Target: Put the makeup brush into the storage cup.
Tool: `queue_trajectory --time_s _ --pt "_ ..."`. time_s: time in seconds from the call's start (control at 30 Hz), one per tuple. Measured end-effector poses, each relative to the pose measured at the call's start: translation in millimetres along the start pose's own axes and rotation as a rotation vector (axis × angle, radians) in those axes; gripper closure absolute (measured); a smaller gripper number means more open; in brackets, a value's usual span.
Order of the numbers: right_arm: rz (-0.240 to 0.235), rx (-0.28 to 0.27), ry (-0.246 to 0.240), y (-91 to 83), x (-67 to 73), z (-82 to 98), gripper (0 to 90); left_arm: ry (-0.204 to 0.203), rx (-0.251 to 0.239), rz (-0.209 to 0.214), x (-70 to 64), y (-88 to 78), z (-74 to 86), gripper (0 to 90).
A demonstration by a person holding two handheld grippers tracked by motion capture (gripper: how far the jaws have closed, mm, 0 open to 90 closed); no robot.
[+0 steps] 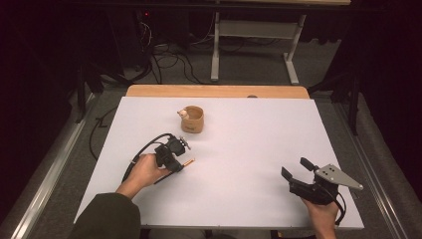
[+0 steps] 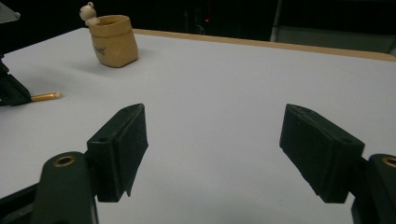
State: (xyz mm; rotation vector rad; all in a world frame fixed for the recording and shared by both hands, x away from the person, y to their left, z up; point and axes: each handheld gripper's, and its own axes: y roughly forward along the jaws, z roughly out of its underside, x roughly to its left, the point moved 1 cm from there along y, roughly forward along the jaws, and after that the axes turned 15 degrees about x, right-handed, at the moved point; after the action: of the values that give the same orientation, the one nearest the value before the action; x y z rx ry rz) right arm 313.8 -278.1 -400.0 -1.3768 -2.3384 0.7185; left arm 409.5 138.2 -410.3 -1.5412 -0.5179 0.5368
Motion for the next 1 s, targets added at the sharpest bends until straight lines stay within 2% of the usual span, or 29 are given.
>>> queue_trajectory --time_s 0.2,0.43,0.7,1.0 --pt "-0.001 -0.003 0.003 0.0 0.1 -0.1 25.2 0.0 -0.002 -0.005 -0.4 -1.3 1.0 82.7" --pt "-0.007 0.002 -0.002 1.1 0.2 -0.3 25.2 -0.003 -0.028 -0.008 -0.1 -6.6 4.6 82.7" --pt "-0.009 0.01 -0.004 3.0 1.0 -0.8 25.2 0.004 -0.086 0.004 -2.4 -15.9 7.3 82.8" --pt "-0.012 0.014 -0.007 3.7 1.0 -0.3 25.2 -0.007 -0.139 0.013 0.0 -24.1 12.4 82.9"
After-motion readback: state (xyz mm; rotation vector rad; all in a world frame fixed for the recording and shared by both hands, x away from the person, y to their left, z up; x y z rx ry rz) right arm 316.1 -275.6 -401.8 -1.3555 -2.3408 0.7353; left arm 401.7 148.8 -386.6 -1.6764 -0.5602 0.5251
